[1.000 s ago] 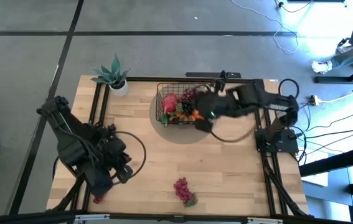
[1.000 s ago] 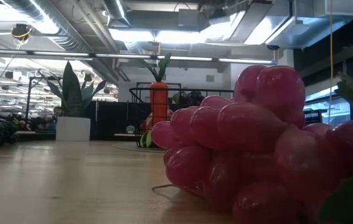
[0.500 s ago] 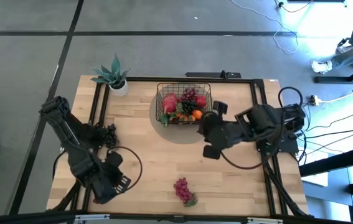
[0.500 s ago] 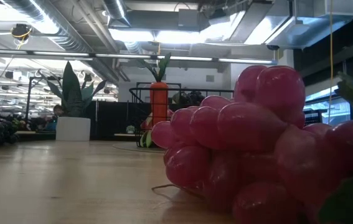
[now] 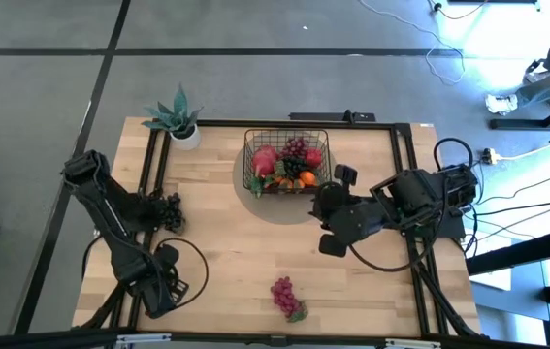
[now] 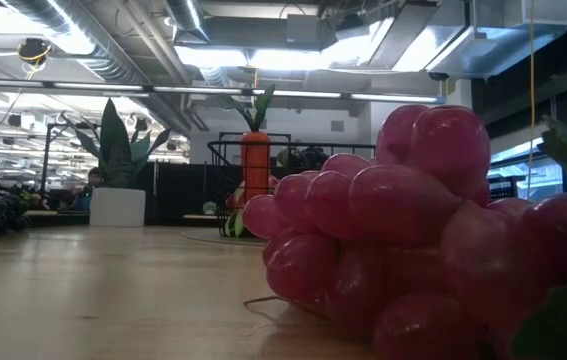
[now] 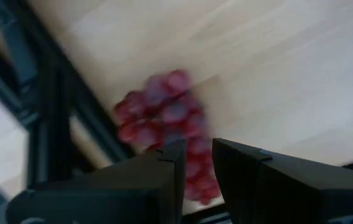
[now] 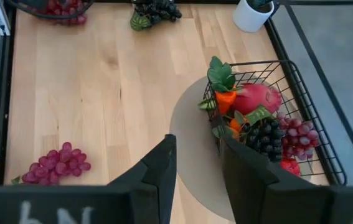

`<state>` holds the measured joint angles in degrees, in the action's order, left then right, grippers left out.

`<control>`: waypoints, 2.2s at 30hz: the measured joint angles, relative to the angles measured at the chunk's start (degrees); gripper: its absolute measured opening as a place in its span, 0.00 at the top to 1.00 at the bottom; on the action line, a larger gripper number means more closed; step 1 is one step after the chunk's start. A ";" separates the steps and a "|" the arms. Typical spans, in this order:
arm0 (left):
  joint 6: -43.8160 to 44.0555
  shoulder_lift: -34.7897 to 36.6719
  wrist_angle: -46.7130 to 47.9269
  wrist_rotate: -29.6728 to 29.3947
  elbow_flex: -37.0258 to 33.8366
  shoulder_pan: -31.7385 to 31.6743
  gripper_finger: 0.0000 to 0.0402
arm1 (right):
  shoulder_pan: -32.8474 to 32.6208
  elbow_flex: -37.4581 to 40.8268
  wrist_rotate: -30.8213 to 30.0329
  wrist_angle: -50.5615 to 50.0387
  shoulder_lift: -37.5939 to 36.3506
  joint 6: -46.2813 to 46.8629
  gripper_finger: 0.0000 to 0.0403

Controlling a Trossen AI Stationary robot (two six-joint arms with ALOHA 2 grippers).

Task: Build produce basket
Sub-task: Put the left purple grapes into the black wire basket

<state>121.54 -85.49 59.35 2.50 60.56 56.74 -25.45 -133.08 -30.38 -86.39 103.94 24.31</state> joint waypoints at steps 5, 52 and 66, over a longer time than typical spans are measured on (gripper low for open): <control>2.13 0.00 -0.62 4.32 -2.91 1.13 0.83 | 0.02 0.00 -0.01 0.00 0.00 1.06 0.72; 3.45 0.02 -11.28 4.53 -10.15 1.95 0.99 | 0.02 0.00 0.01 -0.22 0.04 0.97 0.72; -1.95 0.02 -11.32 -7.35 -4.26 1.03 1.00 | -0.25 0.00 0.01 -2.85 0.04 0.83 0.72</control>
<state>119.58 -85.47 48.03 -4.85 56.30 57.77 -25.70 -133.08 -30.37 -89.24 103.98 25.14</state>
